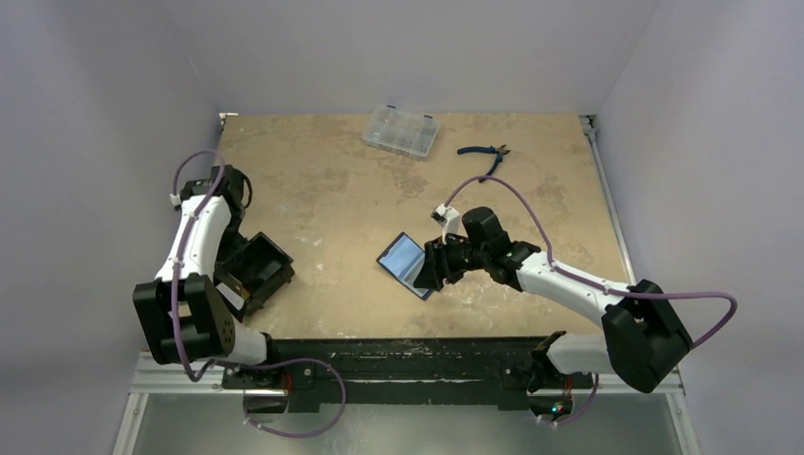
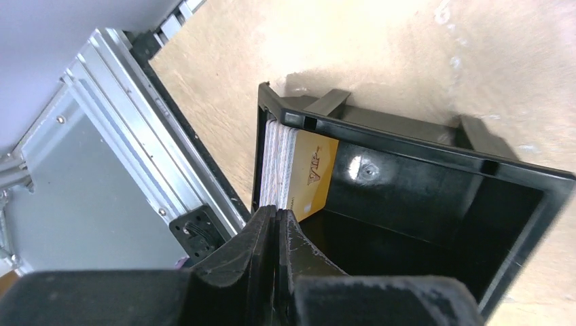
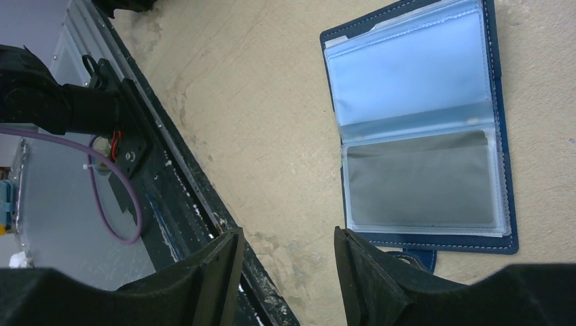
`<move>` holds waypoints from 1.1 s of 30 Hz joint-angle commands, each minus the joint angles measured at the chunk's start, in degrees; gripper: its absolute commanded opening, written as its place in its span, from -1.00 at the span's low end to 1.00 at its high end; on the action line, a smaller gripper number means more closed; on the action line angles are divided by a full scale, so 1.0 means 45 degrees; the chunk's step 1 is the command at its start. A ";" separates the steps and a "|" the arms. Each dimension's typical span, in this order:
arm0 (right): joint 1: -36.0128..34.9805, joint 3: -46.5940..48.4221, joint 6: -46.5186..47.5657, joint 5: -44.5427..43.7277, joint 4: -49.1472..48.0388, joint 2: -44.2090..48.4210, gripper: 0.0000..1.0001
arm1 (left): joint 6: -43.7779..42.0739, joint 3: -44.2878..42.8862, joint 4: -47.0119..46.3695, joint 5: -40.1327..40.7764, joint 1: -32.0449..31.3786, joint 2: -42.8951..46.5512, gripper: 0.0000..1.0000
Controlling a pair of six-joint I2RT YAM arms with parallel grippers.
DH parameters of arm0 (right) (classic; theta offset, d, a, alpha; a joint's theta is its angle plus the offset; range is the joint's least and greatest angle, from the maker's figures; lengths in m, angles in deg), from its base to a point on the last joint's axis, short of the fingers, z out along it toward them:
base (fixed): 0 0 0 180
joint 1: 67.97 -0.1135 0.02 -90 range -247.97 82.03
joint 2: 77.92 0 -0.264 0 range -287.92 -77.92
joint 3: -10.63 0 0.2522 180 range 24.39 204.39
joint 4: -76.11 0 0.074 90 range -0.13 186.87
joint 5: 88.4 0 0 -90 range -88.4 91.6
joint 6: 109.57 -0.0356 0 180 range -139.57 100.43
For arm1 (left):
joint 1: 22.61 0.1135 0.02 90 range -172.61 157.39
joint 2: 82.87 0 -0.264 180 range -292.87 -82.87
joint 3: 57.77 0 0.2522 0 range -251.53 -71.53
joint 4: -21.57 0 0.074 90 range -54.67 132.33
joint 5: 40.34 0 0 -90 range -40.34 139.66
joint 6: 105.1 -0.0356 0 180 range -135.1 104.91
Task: Put the credit cards into the card holder
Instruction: Pick up the credit card from the storage box.
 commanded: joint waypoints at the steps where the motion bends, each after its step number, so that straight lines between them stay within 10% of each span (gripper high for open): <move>1: -0.0029 0.0203 0.0184 -0.0167 -0.0100 -0.0127 0.18 | -0.0042 -0.1522 0.0668 0.0449 0.0077 0.1266 -1.00; 13: -0.0016 0.0340 0.0166 -0.0242 0.0141 -0.0130 0.18 | -0.1639 -0.3182 0.0462 -0.1809 0.0086 0.2992 -1.00; 21: -0.0009 0.0465 0.0133 -0.0270 0.0417 -0.0120 0.19 | -0.4331 -0.2900 -0.2428 -0.7751 0.0086 0.4659 -1.00; 33: 0.0060 0.0196 -0.2181 0.1281 -0.1551 0.1568 0.21 | -0.3426 -0.1033 -0.7052 -1.5351 -0.2324 0.5090 -1.00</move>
